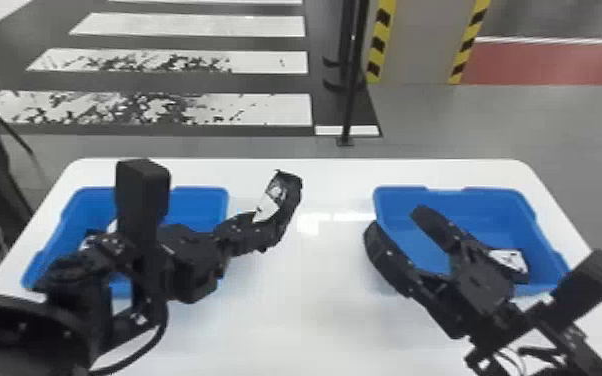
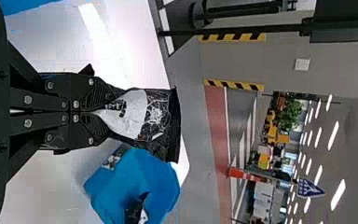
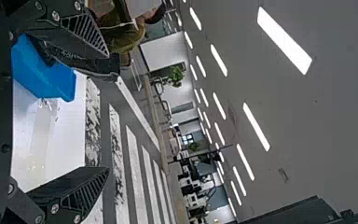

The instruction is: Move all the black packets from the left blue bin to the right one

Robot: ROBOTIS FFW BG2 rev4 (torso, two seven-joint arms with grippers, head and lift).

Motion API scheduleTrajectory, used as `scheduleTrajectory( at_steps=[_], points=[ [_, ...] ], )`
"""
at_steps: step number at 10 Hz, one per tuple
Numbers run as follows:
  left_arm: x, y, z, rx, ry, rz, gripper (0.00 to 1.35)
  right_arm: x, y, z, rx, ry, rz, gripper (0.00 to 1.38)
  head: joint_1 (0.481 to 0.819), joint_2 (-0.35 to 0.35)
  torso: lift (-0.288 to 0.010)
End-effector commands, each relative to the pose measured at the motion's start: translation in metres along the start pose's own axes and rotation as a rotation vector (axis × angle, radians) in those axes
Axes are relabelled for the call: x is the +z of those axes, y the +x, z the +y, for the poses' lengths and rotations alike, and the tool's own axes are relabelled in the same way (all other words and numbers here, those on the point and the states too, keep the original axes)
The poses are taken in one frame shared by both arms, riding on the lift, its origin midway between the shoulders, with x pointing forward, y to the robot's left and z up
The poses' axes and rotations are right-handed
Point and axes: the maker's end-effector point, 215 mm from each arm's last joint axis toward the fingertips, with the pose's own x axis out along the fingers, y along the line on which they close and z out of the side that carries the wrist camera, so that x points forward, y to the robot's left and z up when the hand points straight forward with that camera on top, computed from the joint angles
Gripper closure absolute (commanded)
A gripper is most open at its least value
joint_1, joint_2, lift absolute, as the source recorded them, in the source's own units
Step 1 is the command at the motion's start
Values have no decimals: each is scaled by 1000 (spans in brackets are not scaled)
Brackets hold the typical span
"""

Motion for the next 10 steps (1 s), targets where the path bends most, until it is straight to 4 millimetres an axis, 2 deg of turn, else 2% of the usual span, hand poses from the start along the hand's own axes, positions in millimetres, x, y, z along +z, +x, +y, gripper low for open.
scheduleTrajectory(
  at_steps=[1,3,5,9,10],
  points=[
    [7,8,-22,-54,7,-11,1207,-2,14,0,20,11,-7,170,695,-32,-140],
    [12,16,-39,-100,13,-15,1207,4,27,4,42,18,-26,171,695,-50,-140],
    [10,23,-48,-128,7,-11,1207,3,38,16,73,43,-34,170,695,-63,-140],
    [11,34,-70,-188,0,-16,1207,-7,54,31,108,66,-20,176,695,-55,-140],
    [13,35,-74,-202,-2,-22,1207,-11,57,27,97,62,-12,176,695,-57,-140]
  ],
)
